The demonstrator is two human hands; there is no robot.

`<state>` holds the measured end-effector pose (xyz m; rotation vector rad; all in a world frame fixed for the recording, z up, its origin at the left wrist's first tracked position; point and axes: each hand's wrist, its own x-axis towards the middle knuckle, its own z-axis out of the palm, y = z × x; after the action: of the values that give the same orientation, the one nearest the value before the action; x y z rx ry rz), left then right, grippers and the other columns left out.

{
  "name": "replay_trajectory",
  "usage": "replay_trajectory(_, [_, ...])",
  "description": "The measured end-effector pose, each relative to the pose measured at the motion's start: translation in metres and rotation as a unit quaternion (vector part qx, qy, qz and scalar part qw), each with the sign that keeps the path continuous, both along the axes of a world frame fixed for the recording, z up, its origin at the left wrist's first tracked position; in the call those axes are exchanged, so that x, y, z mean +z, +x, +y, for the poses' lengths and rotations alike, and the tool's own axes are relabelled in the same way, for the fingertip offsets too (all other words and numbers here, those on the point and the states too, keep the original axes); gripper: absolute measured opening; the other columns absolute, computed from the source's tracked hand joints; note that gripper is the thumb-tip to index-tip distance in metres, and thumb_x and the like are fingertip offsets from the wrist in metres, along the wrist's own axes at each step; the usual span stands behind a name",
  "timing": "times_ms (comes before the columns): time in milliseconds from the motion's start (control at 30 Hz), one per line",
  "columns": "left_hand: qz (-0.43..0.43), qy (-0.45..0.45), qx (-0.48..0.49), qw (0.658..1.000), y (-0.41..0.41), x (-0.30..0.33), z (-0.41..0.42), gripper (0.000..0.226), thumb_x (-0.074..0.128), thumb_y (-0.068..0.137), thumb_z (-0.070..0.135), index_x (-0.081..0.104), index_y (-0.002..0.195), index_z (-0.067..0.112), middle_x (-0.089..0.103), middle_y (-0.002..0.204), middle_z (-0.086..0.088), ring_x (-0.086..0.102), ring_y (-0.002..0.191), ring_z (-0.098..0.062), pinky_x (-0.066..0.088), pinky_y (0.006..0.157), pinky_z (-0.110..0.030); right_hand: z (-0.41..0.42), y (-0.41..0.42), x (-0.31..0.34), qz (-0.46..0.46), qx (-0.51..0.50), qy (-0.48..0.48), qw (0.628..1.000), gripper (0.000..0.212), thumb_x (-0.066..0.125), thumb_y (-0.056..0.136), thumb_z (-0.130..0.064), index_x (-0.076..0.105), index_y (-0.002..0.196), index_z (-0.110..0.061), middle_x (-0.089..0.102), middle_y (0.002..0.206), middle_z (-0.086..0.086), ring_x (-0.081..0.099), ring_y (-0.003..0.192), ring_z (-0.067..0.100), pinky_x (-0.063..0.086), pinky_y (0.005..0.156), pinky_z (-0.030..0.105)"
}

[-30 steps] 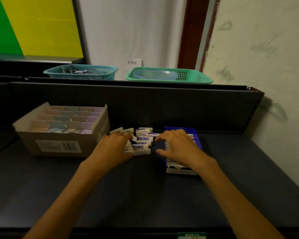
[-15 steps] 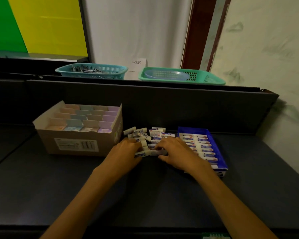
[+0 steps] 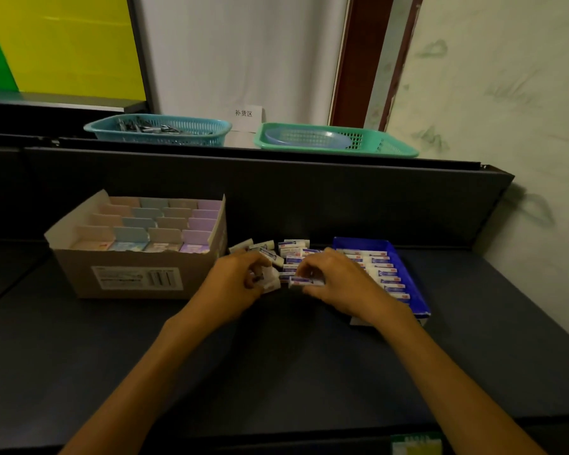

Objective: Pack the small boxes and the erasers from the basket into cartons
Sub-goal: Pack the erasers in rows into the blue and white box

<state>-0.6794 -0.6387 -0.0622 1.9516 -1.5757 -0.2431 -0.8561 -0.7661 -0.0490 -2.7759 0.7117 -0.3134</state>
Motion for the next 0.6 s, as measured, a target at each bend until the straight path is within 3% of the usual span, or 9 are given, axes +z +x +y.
replay_trajectory(133, [0.046, -0.056, -0.017, 0.997, -0.003, 0.01, -0.003, 0.031, 0.07, 0.078, 0.012, 0.063, 0.108, 0.021, 0.054, 0.114, 0.005, 0.057, 0.098, -0.007, 0.049, 0.088, -0.022, -0.005, -0.012, 0.009, -0.061, 0.001, 0.038, 0.997, 0.035, 0.069, 0.084, -0.027, 0.059, 0.118, -0.028, 0.054, 0.115, -0.008, 0.047, 0.102, -0.001, 0.041, 0.088, 0.016])
replay_trajectory(233, [0.074, -0.073, -0.035, 0.994, -0.014, 0.016, -0.007, 0.026, 0.072, 0.077, 0.016, 0.061, 0.097, 0.028, 0.057, 0.109, 0.006, 0.06, 0.096, -0.008, 0.052, 0.082, -0.023, -0.008, -0.024, 0.014, -0.101, 0.002, 0.046, 0.994, 0.035, 0.072, 0.082, -0.022, 0.061, 0.116, -0.022, 0.051, 0.104, -0.015, 0.048, 0.09, -0.012, 0.042, 0.075, 0.007])
replay_trajectory(333, [0.067, -0.076, -0.042, 0.994, -0.026, 0.021, -0.015, 0.026, 0.072, 0.076, 0.018, 0.058, 0.095, 0.028, 0.059, 0.104, 0.007, 0.06, 0.09, -0.005, 0.053, 0.076, -0.02, -0.012, -0.036, 0.017, -0.119, -0.007, 0.049, 0.992, 0.033, 0.073, 0.081, -0.017, 0.062, 0.112, -0.019, 0.046, 0.098, -0.019, 0.045, 0.085, -0.022, 0.038, 0.073, 0.0])
replay_trajectory(500, [-0.012, -0.094, -0.062, 0.994, -0.049, 0.026, -0.031, 0.03, 0.072, 0.079, 0.019, 0.063, 0.106, 0.025, 0.057, 0.109, 0.009, 0.056, 0.092, -0.003, 0.049, 0.083, -0.02, -0.018, -0.056, 0.02, -0.15, -0.033, 0.096, 0.983, 0.026, 0.075, 0.08, -0.015, 0.061, 0.1, -0.024, 0.058, 0.095, -0.011, 0.057, 0.072, -0.004, 0.046, 0.066, 0.007])
replay_trajectory(600, [-0.04, -0.094, -0.08, 0.992, -0.061, 0.027, -0.037, 0.031, 0.07, 0.081, 0.021, 0.064, 0.111, 0.023, 0.058, 0.112, 0.006, 0.055, 0.094, -0.001, 0.049, 0.085, -0.022, -0.024, -0.069, 0.023, -0.167, -0.047, 0.131, 0.976, 0.028, 0.076, 0.078, -0.016, 0.057, 0.097, -0.024, 0.062, 0.092, -0.008, 0.063, 0.078, -0.002, 0.05, 0.068, 0.01])
